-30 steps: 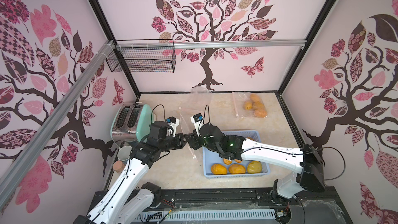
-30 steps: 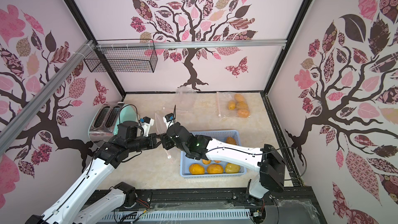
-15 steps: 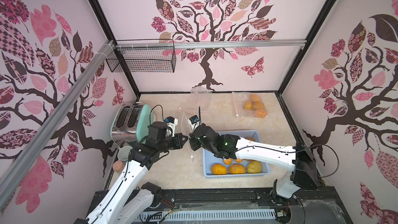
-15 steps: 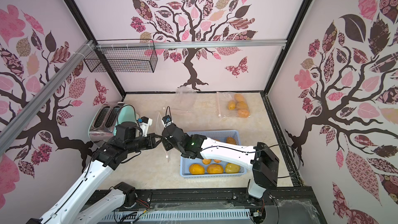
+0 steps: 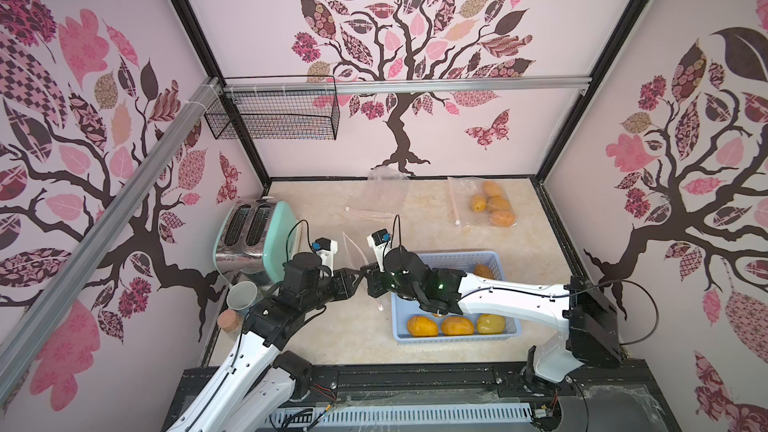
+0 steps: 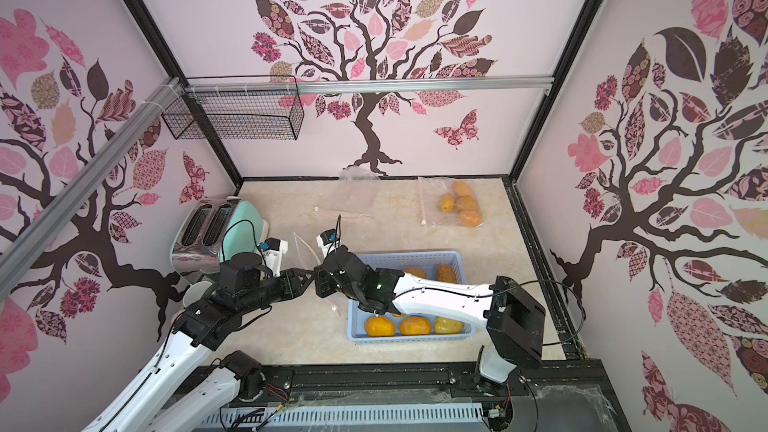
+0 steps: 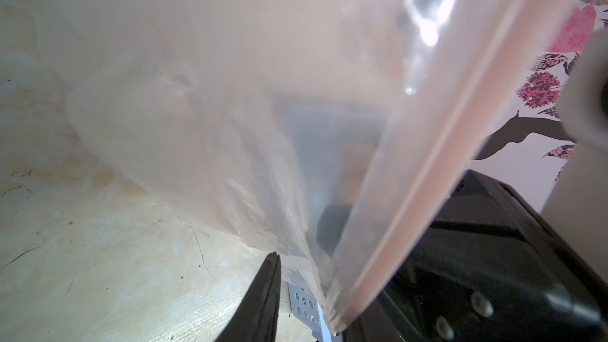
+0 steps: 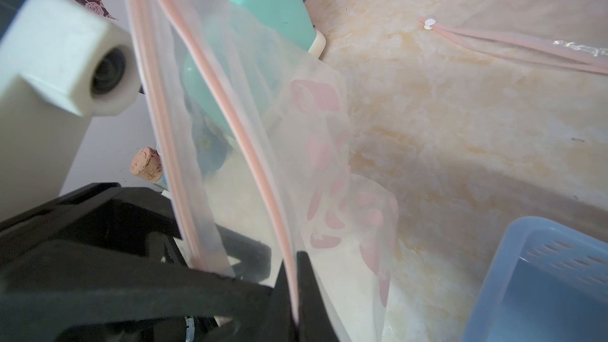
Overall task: Put the potatoes into a zipper bag and zip it
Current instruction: Open the zipper of the food storage bag.
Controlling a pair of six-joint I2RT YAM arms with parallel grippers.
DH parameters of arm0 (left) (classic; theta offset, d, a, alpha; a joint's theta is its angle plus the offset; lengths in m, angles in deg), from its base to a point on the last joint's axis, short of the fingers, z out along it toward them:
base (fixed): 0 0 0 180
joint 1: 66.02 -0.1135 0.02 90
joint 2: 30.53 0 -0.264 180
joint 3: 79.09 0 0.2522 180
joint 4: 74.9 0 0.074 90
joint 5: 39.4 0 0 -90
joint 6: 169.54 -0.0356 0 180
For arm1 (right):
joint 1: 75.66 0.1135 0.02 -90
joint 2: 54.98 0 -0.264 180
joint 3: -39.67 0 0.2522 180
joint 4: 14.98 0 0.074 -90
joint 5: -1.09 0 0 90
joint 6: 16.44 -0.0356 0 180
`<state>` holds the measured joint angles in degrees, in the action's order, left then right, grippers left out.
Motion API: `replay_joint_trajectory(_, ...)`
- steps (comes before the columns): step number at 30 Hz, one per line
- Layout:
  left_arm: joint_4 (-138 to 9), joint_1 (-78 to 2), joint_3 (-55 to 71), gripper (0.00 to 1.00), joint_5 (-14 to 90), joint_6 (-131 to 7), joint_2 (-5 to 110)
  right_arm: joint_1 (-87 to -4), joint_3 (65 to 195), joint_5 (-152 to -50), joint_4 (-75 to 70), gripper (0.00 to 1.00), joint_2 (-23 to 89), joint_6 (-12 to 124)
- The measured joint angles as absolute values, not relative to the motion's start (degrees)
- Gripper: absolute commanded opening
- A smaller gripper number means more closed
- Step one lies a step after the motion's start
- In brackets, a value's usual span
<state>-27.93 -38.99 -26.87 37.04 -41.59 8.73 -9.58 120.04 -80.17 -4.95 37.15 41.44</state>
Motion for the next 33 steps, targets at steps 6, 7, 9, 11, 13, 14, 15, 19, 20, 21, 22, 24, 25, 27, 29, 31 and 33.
replay_joint_trajectory(6,-30.3,-38.8,-30.5,0.21,40.0,-38.7,6.7,-9.5,119.4,-81.5,-7.5,0.0,37.1,39.2)
replay_joint_trajectory(7,-31.0,-38.7,-31.1,0.21,40.3,-38.2,6.6,-9.4,119.4,-81.6,-7.9,0.0,37.0,39.0)
replay_joint_trajectory(9,-31.9,-38.6,-32.1,0.18,40.7,-37.3,6.5,-9.3,119.3,-81.8,-8.4,0.0,36.6,38.7)
replay_joint_trajectory(11,-32.3,-38.6,-32.8,0.11,41.2,-36.7,6.4,-9.3,119.3,-81.9,-8.8,0.0,36.3,38.6)
replay_joint_trajectory(13,-32.4,-38.6,-33.0,0.0,41.5,-36.0,6.2,-9.3,119.3,-82.1,-9.3,0.0,36.0,38.4)
replay_joint_trajectory(14,-32.4,-38.6,-33.0,0.0,41.7,-36.0,5.9,-9.3,119.2,-82.1,-9.5,0.0,35.8,38.4)
replay_joint_trajectory(15,-32.4,-38.6,-33.0,0.0,41.8,-35.9,5.4,-9.3,119.0,-82.1,-9.6,0.0,35.6,38.4)
replay_joint_trajectory(19,-31.5,-38.6,-32.9,0.0,42.2,-36.2,3.6,-9.3,118.7,-82.1,-9.5,0.0,35.4,38.4)
replay_joint_trajectory(20,-30.7,-38.6,-32.7,0.0,42.4,-36.5,3.3,-9.3,118.7,-82.1,-9.2,0.11,35.4,38.4)
replay_joint_trajectory(21,-29.1,-38.6,-32.1,0.0,42.6,-37.0,3.1,-9.3,118.7,-82.1,-8.9,0.25,35.3,38.6)
replay_joint_trajectory(22,-27.4,-38.6,-31.2,0.0,42.9,-37.6,3.2,-9.3,118.7,-82.0,-8.4,0.33,35.1,38.8)
replay_joint_trajectory(24,-22.5,-38.6,-27.7,0.0,44.5,-39.1,4.1,-9.3,118.5,-81.9,-7.1,0.48,34.0,39.7)
replay_joint_trajectory(25,-20.2,-38.5,-25.6,0.0,45.5,-39.8,4.6,-9.3,118.2,-81.9,-6.7,0.56,33.3,39.9)
replay_joint_trajectory(27,-15.8,-38.5,-20.7,0.0,47.6,-41.2,5.9,-9.3,116.9,-81.9,-6.2,0.69,30.6,41.3)
replay_joint_trajectory(29,-11.6,-38.5,-16.5,0.0,49.5,-42.5,7.2,-9.3,115.3,-81.7,-5.5,0.74,27.6,42.6)
replay_joint_trajectory(31,-7.1,-38.5,-11.8,0.0,51.8,-44.0,8.7,-9.3,114.5,-81.7,-4.6,0.77,24.7,44.3)
replay_joint_trajectory(33,-2.7,-38.5,-6.8,0.0,53.8,-45.8,10.7,-9.3,114.3,-81.8,-3.8,0.79,21.7,46.3)
